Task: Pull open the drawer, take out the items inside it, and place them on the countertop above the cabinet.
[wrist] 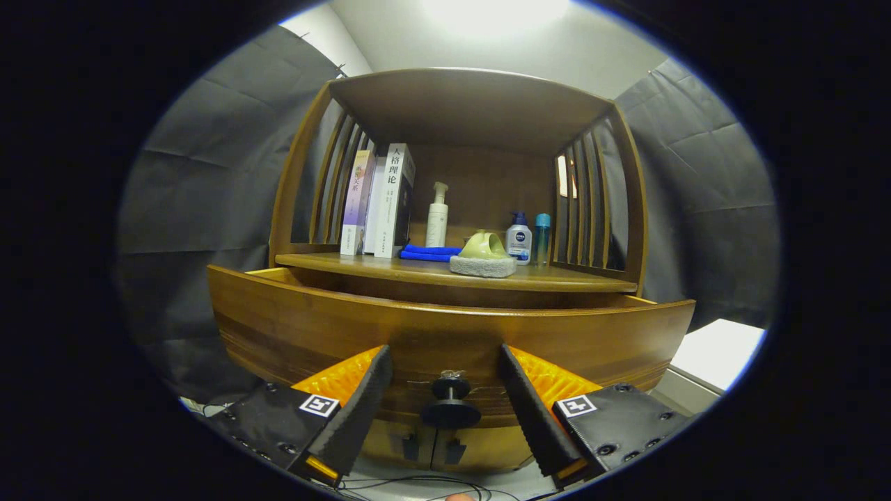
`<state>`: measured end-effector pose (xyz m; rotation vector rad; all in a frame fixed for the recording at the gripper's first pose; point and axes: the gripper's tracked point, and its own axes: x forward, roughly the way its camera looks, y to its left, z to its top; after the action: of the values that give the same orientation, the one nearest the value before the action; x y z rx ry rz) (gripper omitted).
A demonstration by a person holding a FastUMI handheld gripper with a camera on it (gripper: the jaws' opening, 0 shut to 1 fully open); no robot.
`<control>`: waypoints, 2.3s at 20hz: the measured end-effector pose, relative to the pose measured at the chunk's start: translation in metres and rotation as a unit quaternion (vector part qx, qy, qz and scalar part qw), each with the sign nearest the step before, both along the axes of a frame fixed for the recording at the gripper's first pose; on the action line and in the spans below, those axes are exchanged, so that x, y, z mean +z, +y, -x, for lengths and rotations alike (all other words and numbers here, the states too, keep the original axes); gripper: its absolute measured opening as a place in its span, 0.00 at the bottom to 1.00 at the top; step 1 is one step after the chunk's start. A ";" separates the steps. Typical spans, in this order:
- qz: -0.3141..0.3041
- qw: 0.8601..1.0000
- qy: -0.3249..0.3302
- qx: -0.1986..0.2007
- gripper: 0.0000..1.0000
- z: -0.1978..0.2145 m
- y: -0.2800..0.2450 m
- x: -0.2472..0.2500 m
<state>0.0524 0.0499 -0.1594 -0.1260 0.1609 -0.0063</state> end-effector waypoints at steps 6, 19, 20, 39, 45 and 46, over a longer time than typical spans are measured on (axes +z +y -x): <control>-0.014 1.000 0.018 -0.004 0.97 -0.050 -0.001 -0.005; -0.004 1.000 0.019 0.001 0.97 -0.090 0.002 -0.005; -0.011 1.000 0.019 0.001 0.97 -0.085 0.000 -0.001; -0.038 0.995 -0.084 0.028 0.97 0.095 -0.042 0.150; -0.053 0.996 -0.071 0.030 0.97 0.098 -0.042 0.144; -0.055 0.996 -0.070 0.030 0.97 0.098 -0.041 0.144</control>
<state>-0.0455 0.0089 -0.0152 -0.0198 0.0163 0.0538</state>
